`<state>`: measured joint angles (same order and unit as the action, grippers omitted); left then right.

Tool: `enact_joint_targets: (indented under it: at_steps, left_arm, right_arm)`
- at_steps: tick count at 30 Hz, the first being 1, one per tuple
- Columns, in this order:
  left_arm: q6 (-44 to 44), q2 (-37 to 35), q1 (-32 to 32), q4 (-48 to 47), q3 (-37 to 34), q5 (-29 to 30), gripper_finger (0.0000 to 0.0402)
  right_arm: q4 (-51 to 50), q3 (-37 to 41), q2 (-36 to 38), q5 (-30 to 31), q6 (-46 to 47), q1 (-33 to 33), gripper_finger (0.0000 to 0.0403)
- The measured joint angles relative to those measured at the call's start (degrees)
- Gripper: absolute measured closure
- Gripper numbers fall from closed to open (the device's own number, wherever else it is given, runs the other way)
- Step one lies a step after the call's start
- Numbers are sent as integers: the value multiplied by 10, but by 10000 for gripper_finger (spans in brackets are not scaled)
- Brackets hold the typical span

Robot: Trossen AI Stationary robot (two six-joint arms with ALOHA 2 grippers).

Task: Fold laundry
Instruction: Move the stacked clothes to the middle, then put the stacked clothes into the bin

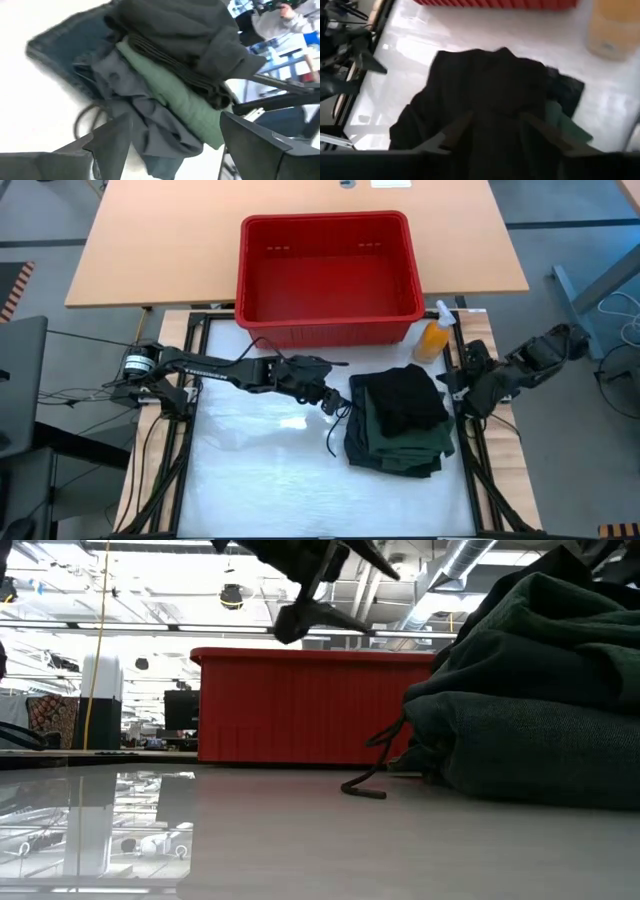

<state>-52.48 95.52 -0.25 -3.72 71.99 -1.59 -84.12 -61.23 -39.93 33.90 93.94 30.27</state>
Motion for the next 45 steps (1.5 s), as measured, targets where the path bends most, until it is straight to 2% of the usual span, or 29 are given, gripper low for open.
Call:
enact_joint_targets:
  at_steps: [4,7,12,17,24,31,33,35,38,45]
  left_arm:
    - [-18,28,0,10,0,-32,109]
    - [-21,51,-1,18,0,-49,109]
    - [-26,69,-7,35,0,-53,109]
    - [-12,69,-9,33,0,-51,109]
    - [10,69,-9,-4,0,-39,109]
    - [31,69,-12,17,0,-26,108]
    - [32,69,-13,23,0,-26,108]
    - [40,79,-14,40,1,-31,108]
    - [37,115,-17,97,1,-70,108]
    - [-36,208,-18,210,0,-108,108]
  right_arm:
    - [-17,0,6,-69,10,-29,146]
    - [-34,8,1,-119,32,-43,116]
    - [-5,59,-22,-183,63,-42,105]
    - [60,123,-41,-217,100,-16,105]
    - [200,202,-50,-202,204,82,104]
    - [248,252,-135,-195,356,213,104]
    - [250,257,-165,-196,371,236,104]
    - [254,258,-195,-200,374,242,104]
    - [271,257,-231,-197,372,240,104]
    - [305,258,-260,-181,367,237,104]
